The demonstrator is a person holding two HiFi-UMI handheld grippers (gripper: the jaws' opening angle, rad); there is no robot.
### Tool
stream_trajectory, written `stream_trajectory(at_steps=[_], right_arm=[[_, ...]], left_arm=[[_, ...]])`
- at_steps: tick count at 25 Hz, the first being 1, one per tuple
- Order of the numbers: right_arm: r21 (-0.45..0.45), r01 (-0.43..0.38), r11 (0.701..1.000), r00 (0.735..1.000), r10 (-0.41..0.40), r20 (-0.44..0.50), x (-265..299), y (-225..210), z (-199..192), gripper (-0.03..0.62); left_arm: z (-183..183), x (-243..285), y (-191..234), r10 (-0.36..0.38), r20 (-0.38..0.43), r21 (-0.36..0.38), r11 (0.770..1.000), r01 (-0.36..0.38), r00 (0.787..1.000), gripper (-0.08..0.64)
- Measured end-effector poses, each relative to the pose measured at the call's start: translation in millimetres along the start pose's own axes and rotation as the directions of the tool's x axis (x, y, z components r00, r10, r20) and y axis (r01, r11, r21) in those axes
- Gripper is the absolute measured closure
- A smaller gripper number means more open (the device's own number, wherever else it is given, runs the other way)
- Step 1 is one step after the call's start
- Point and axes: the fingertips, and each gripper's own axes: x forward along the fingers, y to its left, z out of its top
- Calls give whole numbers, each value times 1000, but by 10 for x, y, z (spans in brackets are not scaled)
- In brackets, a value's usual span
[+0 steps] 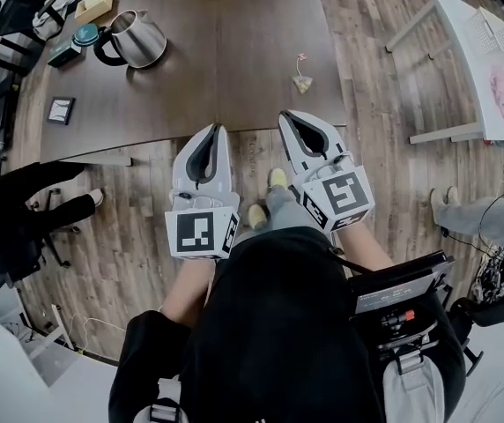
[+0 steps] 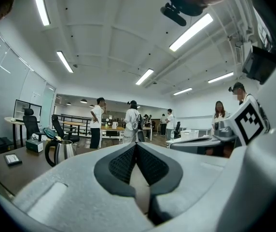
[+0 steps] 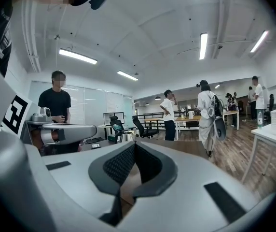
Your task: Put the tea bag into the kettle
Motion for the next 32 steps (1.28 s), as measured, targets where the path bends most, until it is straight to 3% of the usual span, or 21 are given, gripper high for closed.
stream_trajectory(at_steps=[15,24,32], right_arm=[[21,-10,1000,1000,10,1,523,-883,76,588],[14,-4,1000,1000,4,-11,759,-1419,82,588],[11,26,1000,999,-26,-29,899,-1789,50,588]], left_arm=[[87,978,14,12,-8,25,1000,-11,1000,557],[85,1374,162,65,-16,35,997,-64,998,557],[79,1637,219,63,-18,49,997,-62,998,557]])
